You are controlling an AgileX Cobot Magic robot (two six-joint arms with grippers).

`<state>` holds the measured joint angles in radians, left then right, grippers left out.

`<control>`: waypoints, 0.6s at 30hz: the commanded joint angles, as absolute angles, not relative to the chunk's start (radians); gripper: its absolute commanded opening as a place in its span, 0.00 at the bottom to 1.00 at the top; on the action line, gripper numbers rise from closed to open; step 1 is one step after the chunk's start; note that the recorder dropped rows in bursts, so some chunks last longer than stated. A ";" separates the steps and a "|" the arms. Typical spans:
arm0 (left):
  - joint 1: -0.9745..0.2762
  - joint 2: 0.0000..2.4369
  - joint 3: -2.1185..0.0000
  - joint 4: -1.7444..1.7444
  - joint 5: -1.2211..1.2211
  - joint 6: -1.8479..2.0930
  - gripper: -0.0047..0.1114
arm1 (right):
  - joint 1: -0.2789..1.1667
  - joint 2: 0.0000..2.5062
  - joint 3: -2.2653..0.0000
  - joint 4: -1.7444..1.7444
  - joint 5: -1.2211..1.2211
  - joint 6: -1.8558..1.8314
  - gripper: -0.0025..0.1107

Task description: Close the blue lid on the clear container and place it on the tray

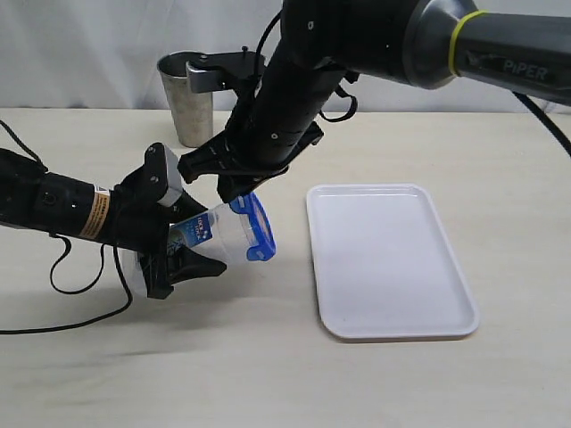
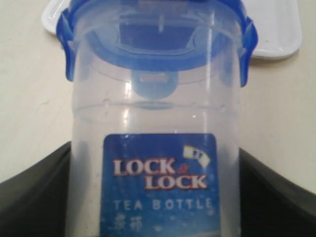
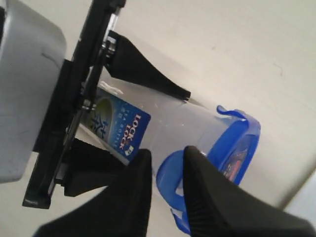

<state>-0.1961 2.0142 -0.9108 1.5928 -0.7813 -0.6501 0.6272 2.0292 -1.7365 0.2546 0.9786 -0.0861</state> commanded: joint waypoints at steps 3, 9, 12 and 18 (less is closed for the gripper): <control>-0.198 2.007 -0.910 1.596 -0.775 -0.657 0.04 | 0.613 2.035 -1.733 0.205 0.969 -0.078 0.23; -0.198 2.007 -0.910 1.594 -0.773 -0.655 0.04 | 0.613 2.045 -1.733 0.198 0.987 -0.061 0.39; -0.198 2.007 -0.910 1.594 -0.773 -0.655 0.04 | 0.613 2.059 -1.733 0.180 0.995 -0.055 0.36; -0.198 2.007 -0.910 1.592 -0.774 -0.655 0.04 | 0.613 2.081 -1.730 0.194 0.985 -0.108 0.25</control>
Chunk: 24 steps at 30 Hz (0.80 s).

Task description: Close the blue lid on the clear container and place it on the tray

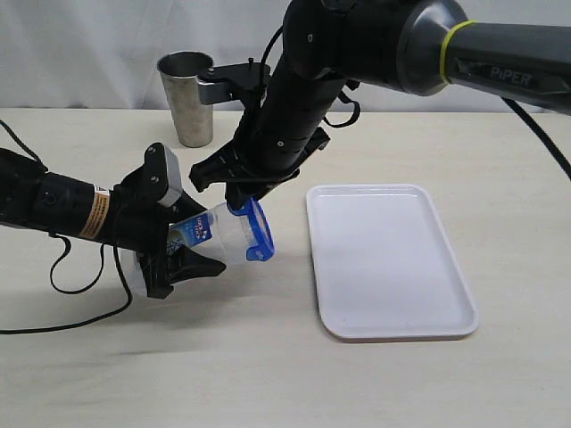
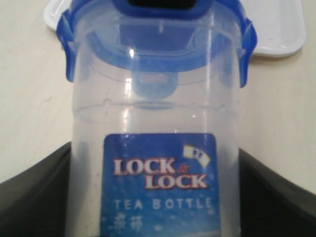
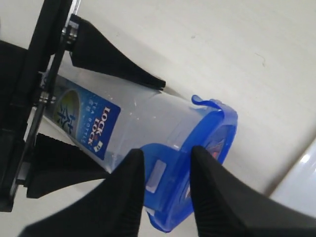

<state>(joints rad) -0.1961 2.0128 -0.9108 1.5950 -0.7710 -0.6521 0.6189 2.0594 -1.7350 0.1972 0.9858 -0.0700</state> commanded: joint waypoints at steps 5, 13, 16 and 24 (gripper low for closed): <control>-0.198 2.007 -0.910 1.584 -0.774 -0.653 0.04 | 0.617 2.126 -1.730 0.200 0.993 -0.122 0.25; -0.198 2.007 -0.910 1.588 -0.774 -0.653 0.04 | 0.619 2.180 -1.730 0.272 0.975 -0.195 0.25; -0.198 2.007 -0.910 1.593 -0.774 -0.653 0.04 | 0.619 2.188 -1.730 0.272 0.965 -0.195 0.25; -0.198 2.007 -0.910 1.600 -0.768 -0.653 0.04 | 0.619 2.244 -1.730 0.277 0.968 -0.195 0.25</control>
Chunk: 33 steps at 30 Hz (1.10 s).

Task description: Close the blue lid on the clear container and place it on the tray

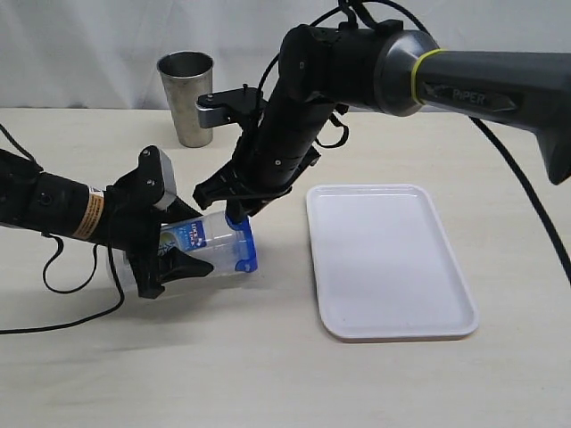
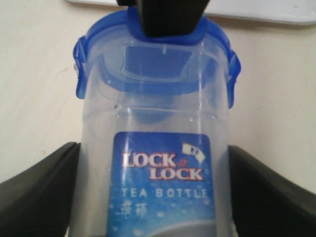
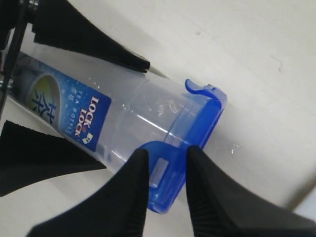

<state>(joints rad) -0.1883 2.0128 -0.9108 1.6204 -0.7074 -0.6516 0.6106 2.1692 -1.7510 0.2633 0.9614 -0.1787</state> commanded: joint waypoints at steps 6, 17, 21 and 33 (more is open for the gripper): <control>-0.198 2.007 -0.910 1.600 -0.768 -0.653 0.04 | 0.626 2.260 -1.730 0.244 0.963 -0.186 0.20; -0.198 2.007 -0.910 1.600 -0.768 -0.653 0.04 | 0.693 2.295 -1.730 0.014 0.974 -0.046 0.19; -0.198 2.007 -0.910 1.591 -0.768 -0.653 0.04 | 0.689 2.229 -1.732 0.014 0.942 -0.075 0.19; -0.198 2.007 -0.912 1.551 -0.803 -0.613 0.04 | 0.612 1.905 -1.713 0.152 0.941 -0.189 0.36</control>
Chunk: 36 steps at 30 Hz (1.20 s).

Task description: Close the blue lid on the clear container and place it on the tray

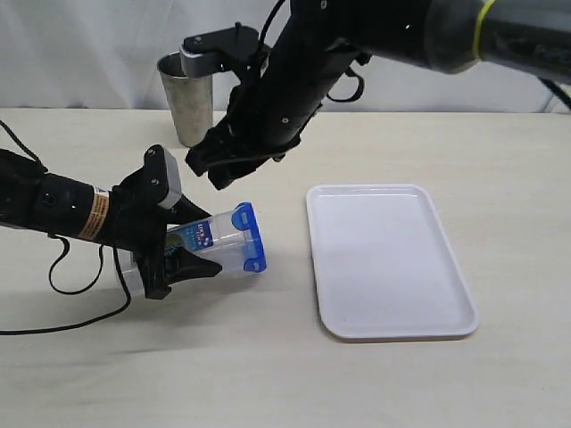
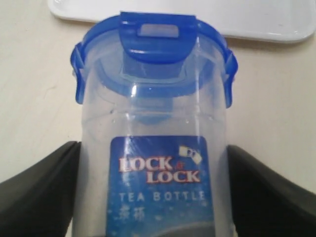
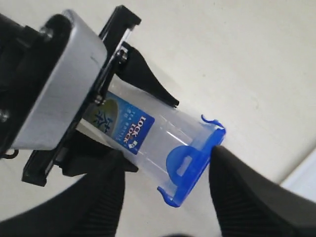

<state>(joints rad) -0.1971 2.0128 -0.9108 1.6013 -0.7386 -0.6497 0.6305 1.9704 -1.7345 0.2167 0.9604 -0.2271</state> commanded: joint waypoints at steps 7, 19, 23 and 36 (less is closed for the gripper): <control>-0.194 2.004 -0.914 1.415 -1.066 -0.435 0.04 | 0.493 1.733 -1.455 0.144 0.808 -0.176 0.06; -0.201 2.004 -0.914 1.319 -1.221 -0.406 0.04 | 0.316 1.614 -1.216 0.349 0.652 -0.242 0.06; -0.250 2.004 -0.914 1.240 -1.221 -0.415 0.04 | 0.316 1.517 -1.221 0.380 0.642 -0.272 0.06; -0.483 2.006 -1.066 0.897 -1.209 -0.308 0.04 | 0.316 1.091 -1.221 0.380 0.583 -0.277 0.06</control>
<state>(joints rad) -0.4385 2.0128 -1.0104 0.9401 -1.1847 -0.3509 0.3227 1.1566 -1.2178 0.3759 0.5922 -0.2683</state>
